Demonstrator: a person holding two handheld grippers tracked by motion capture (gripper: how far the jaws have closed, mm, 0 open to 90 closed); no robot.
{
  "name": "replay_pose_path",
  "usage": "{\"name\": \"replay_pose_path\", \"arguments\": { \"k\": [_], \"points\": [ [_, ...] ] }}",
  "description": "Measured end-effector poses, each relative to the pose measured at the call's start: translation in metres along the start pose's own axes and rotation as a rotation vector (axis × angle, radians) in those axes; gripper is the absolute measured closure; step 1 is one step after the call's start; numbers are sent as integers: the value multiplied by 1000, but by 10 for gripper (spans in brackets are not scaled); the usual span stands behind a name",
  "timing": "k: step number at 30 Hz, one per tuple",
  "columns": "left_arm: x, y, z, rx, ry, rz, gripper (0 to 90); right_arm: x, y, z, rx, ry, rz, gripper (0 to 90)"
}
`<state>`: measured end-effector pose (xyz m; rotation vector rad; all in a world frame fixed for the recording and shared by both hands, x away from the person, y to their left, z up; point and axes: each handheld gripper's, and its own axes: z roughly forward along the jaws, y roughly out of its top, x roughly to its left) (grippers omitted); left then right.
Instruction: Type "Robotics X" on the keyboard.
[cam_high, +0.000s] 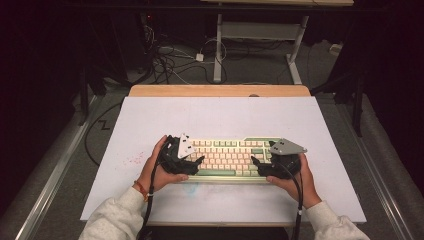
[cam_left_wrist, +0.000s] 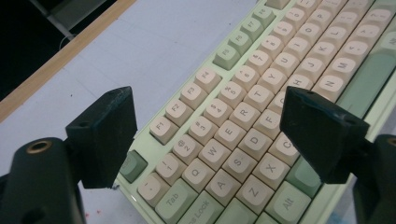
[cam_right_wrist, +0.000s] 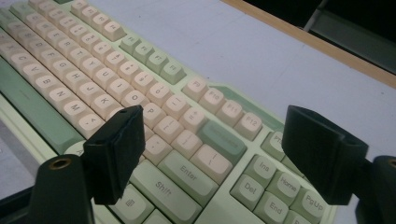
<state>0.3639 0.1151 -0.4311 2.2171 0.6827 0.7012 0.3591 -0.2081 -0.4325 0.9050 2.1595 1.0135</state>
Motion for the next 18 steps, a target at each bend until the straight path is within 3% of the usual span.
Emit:
{"name": "replay_pose_path", "arguments": {
  "k": [18],
  "points": [
    [-7, 2, -5, -18, 30, 58, 159, 8, 6, -2, -23, -46, -47, 198]
  ]
}}
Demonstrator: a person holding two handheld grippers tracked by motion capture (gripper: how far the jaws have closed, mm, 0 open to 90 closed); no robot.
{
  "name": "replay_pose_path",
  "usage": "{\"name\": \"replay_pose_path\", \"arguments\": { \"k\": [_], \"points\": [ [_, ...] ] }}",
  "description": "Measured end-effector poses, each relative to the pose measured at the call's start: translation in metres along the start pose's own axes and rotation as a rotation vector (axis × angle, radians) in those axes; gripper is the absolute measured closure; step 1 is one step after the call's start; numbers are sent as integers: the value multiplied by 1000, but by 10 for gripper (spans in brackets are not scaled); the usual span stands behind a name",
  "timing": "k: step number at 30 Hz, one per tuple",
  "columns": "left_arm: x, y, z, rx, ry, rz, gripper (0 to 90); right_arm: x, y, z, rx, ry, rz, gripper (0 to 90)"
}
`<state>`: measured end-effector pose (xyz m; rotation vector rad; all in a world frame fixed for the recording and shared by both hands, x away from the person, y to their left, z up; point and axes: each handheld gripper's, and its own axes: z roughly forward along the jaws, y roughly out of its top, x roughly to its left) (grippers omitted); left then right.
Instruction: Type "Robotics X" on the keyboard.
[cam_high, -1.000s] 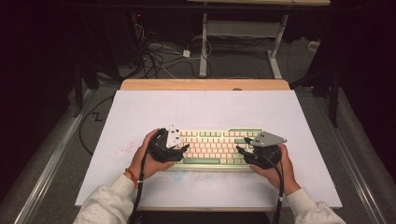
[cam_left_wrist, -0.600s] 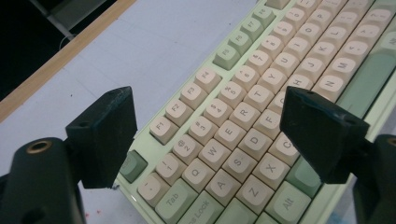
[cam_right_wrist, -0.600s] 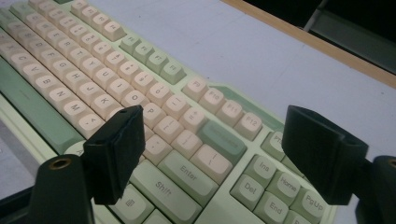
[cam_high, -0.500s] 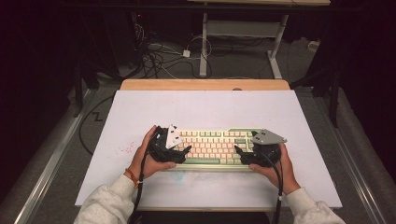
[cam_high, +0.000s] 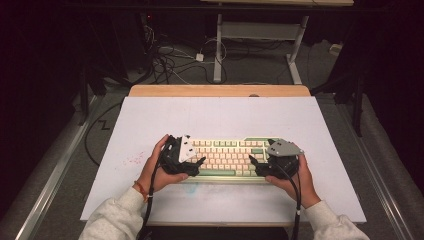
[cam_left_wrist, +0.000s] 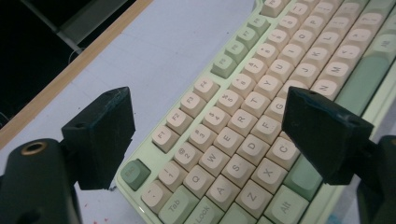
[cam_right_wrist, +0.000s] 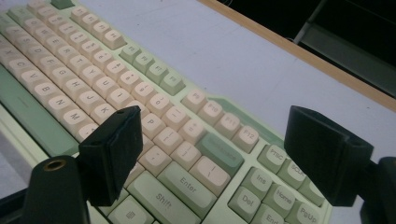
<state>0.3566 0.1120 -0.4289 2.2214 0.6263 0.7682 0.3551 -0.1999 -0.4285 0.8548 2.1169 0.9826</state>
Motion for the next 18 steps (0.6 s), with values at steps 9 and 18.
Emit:
{"name": "replay_pose_path", "arguments": {
  "k": [9, 18],
  "points": [
    [-5, 1, -5, -7, 3, 36, 161, 3, 1, -8, -17, 1, -12, 210],
    [-7, 1, -14, -19, 23, 45, 162, 9, 3, -15, -34, 5, -32, 211]
  ]
}}
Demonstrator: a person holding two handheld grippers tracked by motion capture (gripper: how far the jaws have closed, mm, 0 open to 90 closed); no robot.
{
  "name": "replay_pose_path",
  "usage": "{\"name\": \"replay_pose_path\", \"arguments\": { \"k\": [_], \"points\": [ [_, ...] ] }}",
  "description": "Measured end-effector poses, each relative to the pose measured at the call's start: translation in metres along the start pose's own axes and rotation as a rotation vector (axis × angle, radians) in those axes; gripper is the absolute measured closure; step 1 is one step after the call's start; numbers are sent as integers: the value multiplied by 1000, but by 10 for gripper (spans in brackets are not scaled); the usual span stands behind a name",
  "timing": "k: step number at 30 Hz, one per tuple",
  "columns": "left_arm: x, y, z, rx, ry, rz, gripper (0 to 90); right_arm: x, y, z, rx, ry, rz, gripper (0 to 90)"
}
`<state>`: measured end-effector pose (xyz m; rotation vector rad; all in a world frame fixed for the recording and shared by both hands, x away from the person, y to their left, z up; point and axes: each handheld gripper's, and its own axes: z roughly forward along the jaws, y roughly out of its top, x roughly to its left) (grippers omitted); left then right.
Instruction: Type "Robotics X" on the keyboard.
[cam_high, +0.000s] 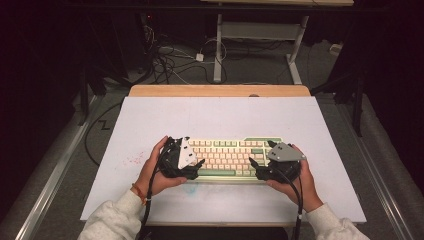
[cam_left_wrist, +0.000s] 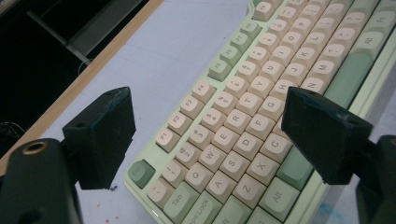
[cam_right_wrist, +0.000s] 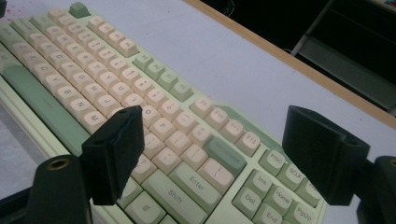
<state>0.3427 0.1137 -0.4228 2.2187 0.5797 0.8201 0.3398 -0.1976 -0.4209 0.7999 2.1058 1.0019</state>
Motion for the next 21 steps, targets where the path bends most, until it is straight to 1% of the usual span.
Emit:
{"name": "replay_pose_path", "arguments": {
  "k": [4, 7, 14, 17, 20, 21],
  "points": [
    [-1, -1, -5, -5, 5, 4, 163, 2, 0, -4, -4, -2, -15, 211],
    [-1, -2, -8, -9, 11, 10, 163, 3, 0, -7, -9, -3, -14, 211],
    [-3, -4, -15, -25, 11, 20, 163, 0, -1, -15, -16, -2, -19, 211],
    [-3, -5, -18, -29, 13, 24, 163, 0, -2, -19, -16, -7, -28, 211],
    [-4, -7, -21, -29, 15, 25, 163, -1, -3, -22, -20, -6, -26, 211],
    [-4, -8, -22, -28, 10, 26, 162, -1, -3, -23, -19, -7, -29, 211]
  ]
}}
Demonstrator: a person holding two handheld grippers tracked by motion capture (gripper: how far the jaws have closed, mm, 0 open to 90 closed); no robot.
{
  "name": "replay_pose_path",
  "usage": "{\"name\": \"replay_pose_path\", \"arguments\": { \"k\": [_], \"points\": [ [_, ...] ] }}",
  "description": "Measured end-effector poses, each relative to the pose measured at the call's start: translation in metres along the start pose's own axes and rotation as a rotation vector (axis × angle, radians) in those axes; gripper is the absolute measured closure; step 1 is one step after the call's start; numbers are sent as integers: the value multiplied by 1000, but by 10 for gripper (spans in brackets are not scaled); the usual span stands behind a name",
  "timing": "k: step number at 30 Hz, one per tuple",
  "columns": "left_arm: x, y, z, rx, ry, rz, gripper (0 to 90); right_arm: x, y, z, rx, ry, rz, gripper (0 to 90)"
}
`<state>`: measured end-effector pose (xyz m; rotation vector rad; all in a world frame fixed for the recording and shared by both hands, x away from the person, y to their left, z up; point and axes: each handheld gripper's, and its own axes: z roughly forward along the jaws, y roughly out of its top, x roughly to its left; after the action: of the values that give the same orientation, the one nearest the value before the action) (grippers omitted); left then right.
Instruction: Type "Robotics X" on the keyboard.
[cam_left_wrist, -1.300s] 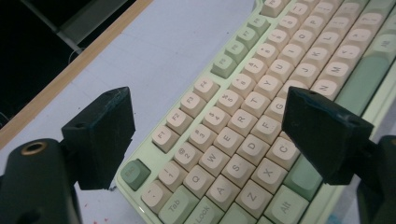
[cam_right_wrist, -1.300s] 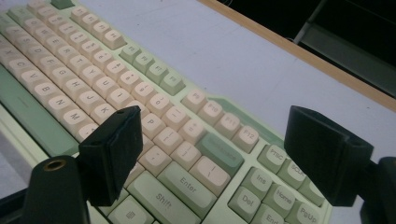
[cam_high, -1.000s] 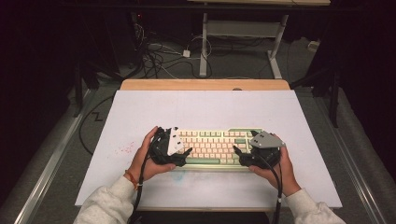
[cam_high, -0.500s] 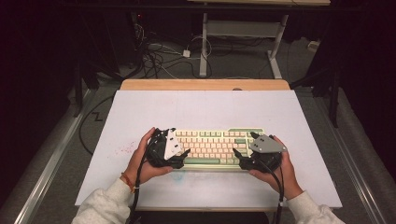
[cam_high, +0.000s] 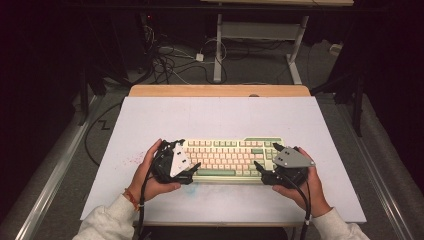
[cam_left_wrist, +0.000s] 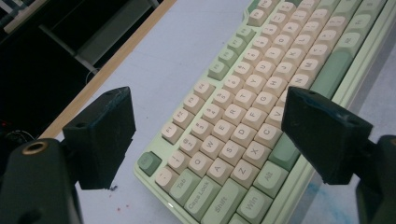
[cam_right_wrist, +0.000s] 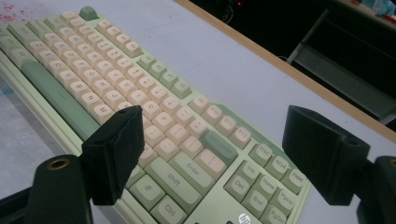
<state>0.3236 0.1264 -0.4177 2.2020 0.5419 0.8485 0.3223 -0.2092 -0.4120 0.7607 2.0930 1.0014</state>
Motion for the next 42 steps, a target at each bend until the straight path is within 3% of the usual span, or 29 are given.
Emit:
{"name": "replay_pose_path", "arguments": {
  "k": [21, 42],
  "points": [
    [-3, -16, -16, -21, 9, 14, 161, -9, -13, -17, -10, -20, 16, 211],
    [0, -47, -31, 9, 15, 5, 161, -24, -37, -31, -3, -64, 32, 210]
  ]
}}
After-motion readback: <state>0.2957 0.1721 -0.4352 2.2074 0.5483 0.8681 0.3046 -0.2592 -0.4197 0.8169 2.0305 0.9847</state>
